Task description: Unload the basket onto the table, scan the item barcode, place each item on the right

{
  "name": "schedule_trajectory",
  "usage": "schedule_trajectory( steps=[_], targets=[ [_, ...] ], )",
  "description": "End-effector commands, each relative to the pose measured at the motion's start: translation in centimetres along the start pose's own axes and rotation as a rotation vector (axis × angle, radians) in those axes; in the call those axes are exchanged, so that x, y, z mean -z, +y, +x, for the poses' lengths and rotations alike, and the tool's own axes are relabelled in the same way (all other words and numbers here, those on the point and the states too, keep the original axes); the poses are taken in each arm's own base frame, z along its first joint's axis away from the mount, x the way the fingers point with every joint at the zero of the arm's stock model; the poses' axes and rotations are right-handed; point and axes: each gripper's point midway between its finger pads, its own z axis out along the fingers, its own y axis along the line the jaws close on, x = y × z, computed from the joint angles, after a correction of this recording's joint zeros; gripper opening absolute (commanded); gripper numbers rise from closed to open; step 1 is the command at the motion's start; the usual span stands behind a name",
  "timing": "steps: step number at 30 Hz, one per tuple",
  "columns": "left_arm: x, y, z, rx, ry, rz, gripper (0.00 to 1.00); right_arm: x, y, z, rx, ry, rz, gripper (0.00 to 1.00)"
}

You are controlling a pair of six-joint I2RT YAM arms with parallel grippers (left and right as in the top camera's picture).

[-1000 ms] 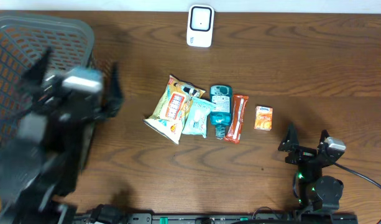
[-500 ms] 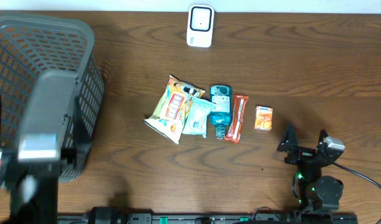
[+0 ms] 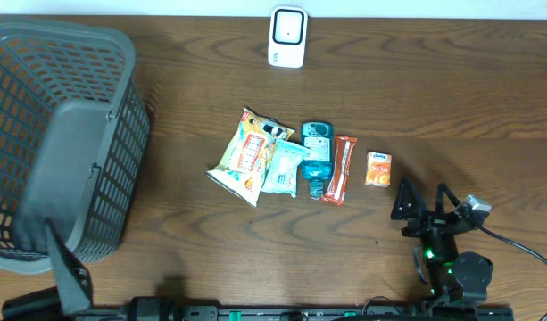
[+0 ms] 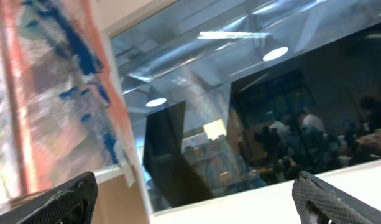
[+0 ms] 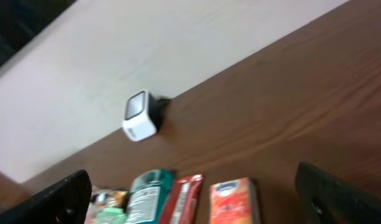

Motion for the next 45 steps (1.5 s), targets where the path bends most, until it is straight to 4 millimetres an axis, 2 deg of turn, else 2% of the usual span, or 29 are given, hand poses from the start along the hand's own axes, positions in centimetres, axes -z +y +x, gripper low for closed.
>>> schedule_trajectory(
  steps=[1,7,12,27,33,45],
  targets=[
    [2.3,1.8,-0.9,-0.016,-0.018,-0.083,0.98,0.0,0.8,0.5,-0.06,0.029,-0.049,0.99],
    [5.8,2.5,-1.9,-0.027,-0.064,-0.126,0.98,0.0,0.9,0.5,-0.061,0.029,-0.05,0.99],
    [7.3,2.4,-1.5,-0.017,-0.109,-0.136,0.98,0.2,2.2,1.0,-0.058,0.065,-0.123,0.99],
    [6.1,1.1,1.3,-0.019,-0.082,-0.124,0.98,0.2,2.2,1.1,-0.058,0.066,-0.122,0.99],
    [6.3,1.4,1.0,-0.04,-0.097,-0.166,0.98,0.2,2.2,1.1,-0.059,0.067,-0.123,0.99],
    [6.3,2.1,1.8,-0.045,-0.064,-0.217,0.98,1.1,5.3,2.9,-0.055,0.186,-0.302,0.99]
  ],
)
